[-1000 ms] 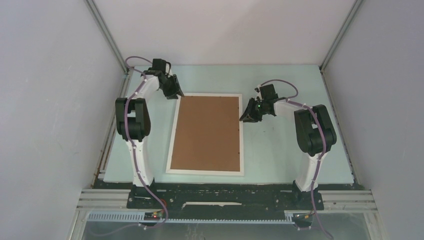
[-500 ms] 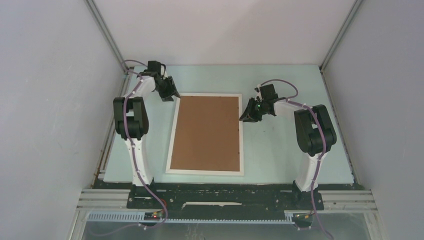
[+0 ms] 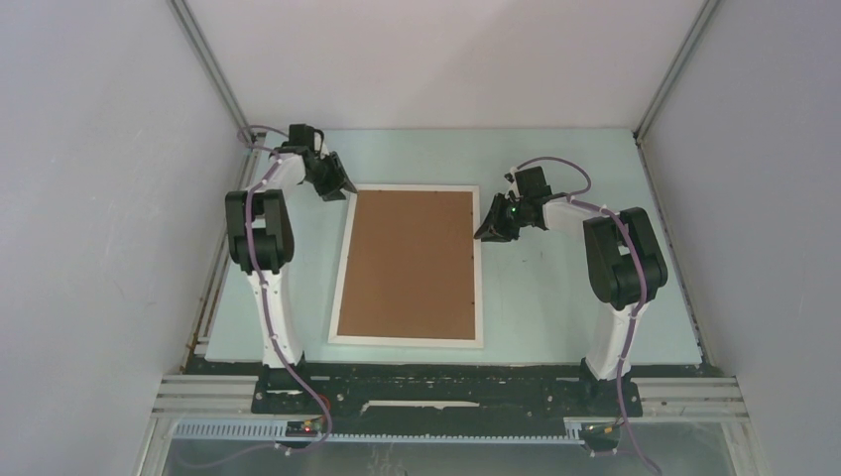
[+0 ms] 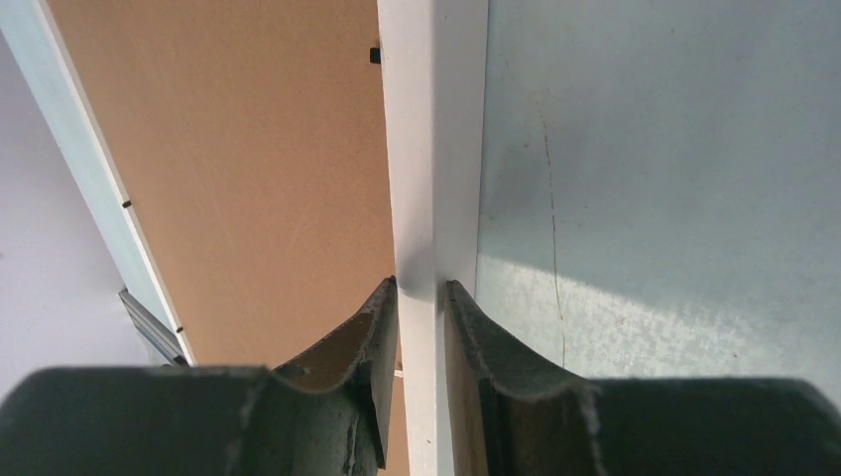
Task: Put the photo into the frame
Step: Install the photo frame at the center of the board.
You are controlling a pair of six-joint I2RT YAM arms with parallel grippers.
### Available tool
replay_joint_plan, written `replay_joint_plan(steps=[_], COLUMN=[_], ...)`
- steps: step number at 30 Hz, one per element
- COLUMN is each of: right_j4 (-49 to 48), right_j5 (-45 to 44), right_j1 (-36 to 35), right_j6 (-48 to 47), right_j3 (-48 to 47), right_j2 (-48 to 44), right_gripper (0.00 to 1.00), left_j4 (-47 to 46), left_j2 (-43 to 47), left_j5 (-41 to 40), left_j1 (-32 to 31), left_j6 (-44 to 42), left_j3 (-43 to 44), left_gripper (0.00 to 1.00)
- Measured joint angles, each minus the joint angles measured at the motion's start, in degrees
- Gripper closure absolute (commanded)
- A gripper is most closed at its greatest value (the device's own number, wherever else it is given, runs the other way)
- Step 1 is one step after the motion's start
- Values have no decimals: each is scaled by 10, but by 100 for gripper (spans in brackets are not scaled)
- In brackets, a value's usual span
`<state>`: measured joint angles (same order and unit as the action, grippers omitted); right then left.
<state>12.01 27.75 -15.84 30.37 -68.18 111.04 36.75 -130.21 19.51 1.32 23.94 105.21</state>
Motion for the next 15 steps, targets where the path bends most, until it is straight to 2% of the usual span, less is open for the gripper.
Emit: replay_joint_plan(steps=[8, 15], right_j4=[0, -1], right_j5=[0, 0], right_j1=[0, 0], right_j6=[0, 0], right_j3=[0, 0], right_j2=[0, 0], right_gripper=[69, 69], left_j4=[-33, -42], left_j2=[0, 0], left_j5=[8, 19], left_j1=[29, 24], left_j6=[7, 10], left_j3=[-17, -17], left_gripper=[54, 52])
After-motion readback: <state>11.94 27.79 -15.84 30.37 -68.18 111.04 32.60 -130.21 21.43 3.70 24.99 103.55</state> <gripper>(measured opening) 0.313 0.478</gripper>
